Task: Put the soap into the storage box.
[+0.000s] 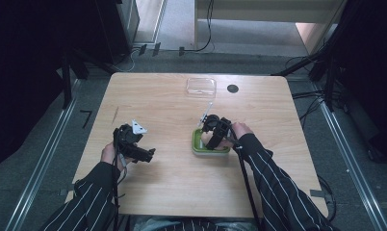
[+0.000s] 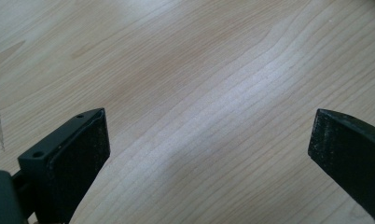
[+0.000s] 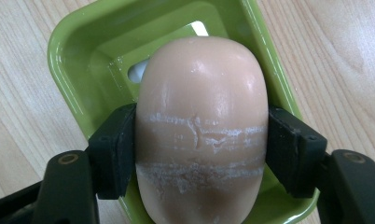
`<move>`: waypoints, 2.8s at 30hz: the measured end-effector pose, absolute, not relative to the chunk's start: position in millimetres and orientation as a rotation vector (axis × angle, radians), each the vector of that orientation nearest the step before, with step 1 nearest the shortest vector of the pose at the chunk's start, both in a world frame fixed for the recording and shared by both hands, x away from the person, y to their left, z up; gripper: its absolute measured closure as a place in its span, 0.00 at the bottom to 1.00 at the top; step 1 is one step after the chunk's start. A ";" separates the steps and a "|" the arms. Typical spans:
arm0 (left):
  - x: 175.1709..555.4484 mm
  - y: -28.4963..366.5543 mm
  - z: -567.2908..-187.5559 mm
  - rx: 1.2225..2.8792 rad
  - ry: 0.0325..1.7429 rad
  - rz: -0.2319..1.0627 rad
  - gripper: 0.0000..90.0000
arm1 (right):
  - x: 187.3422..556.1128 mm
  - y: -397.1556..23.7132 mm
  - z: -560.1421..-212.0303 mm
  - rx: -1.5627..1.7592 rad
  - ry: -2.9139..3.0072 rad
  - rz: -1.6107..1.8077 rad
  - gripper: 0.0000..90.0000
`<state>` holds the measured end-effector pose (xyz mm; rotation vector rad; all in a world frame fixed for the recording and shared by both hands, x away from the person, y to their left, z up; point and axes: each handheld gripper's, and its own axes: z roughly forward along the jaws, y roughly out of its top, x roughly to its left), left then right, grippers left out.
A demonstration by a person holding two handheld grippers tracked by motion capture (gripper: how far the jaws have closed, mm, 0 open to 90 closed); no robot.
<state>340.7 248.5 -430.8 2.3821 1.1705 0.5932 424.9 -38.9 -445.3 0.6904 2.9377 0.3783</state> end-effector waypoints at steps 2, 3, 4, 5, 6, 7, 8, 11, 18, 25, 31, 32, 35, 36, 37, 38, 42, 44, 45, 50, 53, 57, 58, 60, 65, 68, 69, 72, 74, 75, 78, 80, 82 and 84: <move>340.6 248.3 -430.7 2.382 1.170 0.594 0.00 | 424.6 -38.7 -445.2 0.689 2.938 0.376 0.36; 340.4 247.9 -430.5 2.382 1.170 0.593 0.00 | 424.4 -38.7 -445.3 0.686 2.936 0.378 0.36; 340.2 247.3 -430.3 2.382 1.169 0.597 0.00 | 423.9 -38.5 -445.2 0.690 2.935 0.379 0.36; 340.1 246.9 -430.2 2.381 1.170 0.596 0.00 | 423.6 -38.7 -444.4 0.688 2.932 0.388 0.35; 340.1 246.6 -430.2 2.381 1.170 0.596 0.00 | 423.2 -39.2 -443.2 0.690 2.925 0.394 0.33; 340.3 246.2 -430.3 2.382 1.170 0.595 0.00 | 423.2 -39.7 -442.5 0.690 2.926 0.410 0.32; 340.3 246.0 -430.3 2.384 1.169 0.595 0.00 | 422.7 -40.1 -441.3 0.692 2.921 0.401 0.32; 339.9 245.8 -430.3 2.386 1.167 0.592 0.00 | 422.6 -40.2 -441.0 0.692 2.920 0.399 0.31; 339.2 248.5 -429.9 2.378 1.176 0.595 0.00 | 421.8 -42.6 -433.5 0.705 2.907 0.422 0.25; 339.7 247.9 -429.9 2.381 1.170 0.596 0.00 | 419.2 -46.2 -426.0 0.743 2.887 0.459 0.17; 339.8 247.1 -430.0 2.381 1.169 0.595 0.00 | 415.0 -52.8 -417.7 0.776 2.873 0.487 0.12; 339.8 247.1 -429.9 2.382 1.170 0.594 0.00 | 414.2 -54.0 -416.5 0.779 2.866 0.491 0.11; 340.0 247.2 -429.9 2.381 1.170 0.591 0.00 | 412.0 -57.5 -412.6 0.795 2.856 0.500 0.09; 339.9 247.1 -429.9 2.381 1.171 0.592 0.00 | 410.7 -59.5 -410.5 0.799 2.851 0.507 0.08; 340.0 247.0 -430.0 2.381 1.170 0.591 0.00 | 410.6 -60.1 -410.2 0.798 2.852 0.515 0.08; 340.0 246.9 -430.2 2.380 1.170 0.592 0.00 | 409.2 -61.3 -408.7 0.805 2.848 0.512 0.08; 340.0 247.0 -430.0 2.379 1.171 0.593 0.00 | 403.8 -65.0 -405.2 0.809 2.836 0.508 0.07; 340.1 247.0 -430.1 2.378 1.171 0.592 0.00 | 401.2 -67.2 -403.1 0.805 2.834 0.510 0.07; 340.1 246.9 -430.1 2.378 1.172 0.593 0.00 | 399.6 -68.4 -402.1 0.806 2.828 0.512 0.06; 340.1 246.8 -429.9 2.381 1.169 0.595 0.00 | 394.5 -74.9 -396.4 0.807 2.814 0.530 0.06; 340.2 246.8 -429.9 2.382 1.168 0.595 0.00 | 390.4 -79.5 -393.3 0.826 2.801 0.530 0.06; 340.1 246.6 -429.7 2.384 1.166 0.596 0.00 | 385.3 -86.1 -390.6 0.830 2.785 0.533 0.06; 340.1 246.6 -429.6 2.384 1.166 0.595 0.00 | 383.8 -88.4 -390.0 0.831 2.782 0.534 0.06; 340.0 246.6 -429.5 2.385 1.166 0.597 0.00 | 381.4 -91.4 -389.2 0.848 2.775 0.533 0.05; 339.6 246.2 -429.6 2.380 1.164 0.595 0.00 | 374.4 -102.8 -387.7 0.885 2.754 0.534 0.06; 339.4 245.8 -429.6 2.377 1.166 0.594 0.00 | 369.0 -109.9 -389.5 0.902 2.752 0.515 0.06; 339.4 245.7 -429.5 2.378 1.165 0.595 0.00 | 368.0 -112.1 -390.1 0.909 2.752 0.509 0.06; 339.3 245.3 -429.2 2.380 1.161 0.597 0.00 | 363.3 -118.1 -391.5 0.932 2.741 0.506 0.06; 339.2 245.1 -429.1 2.381 1.160 0.598 0.00 | 360.3 -121.1 -392.3 0.935 2.739 0.504 0.06; 339.2 245.2 -429.1 2.381 1.159 0.598 0.00 | 358.0 -122.9 -393.1 0.941 2.738 0.501 0.05; 339.1 245.2 -428.9 2.382 1.160 0.598 0.00 | 353.1 -127.3 -394.3 0.946 2.733 0.491 0.06; 339.1 245.3 -428.9 2.383 1.160 0.597 0.00 | 348.7 -130.7 -395.5 0.967 2.722 0.492 0.05; 338.9 245.2 -428.8 2.382 1.159 0.598 0.00 | 345.3 -134.2 -397.4 0.967 2.723 0.483 0.06; 338.9 245.2 -428.6 2.384 1.157 0.598 0.00 | 342.0 -137.1 -399.7 0.981 2.715 0.478 0.06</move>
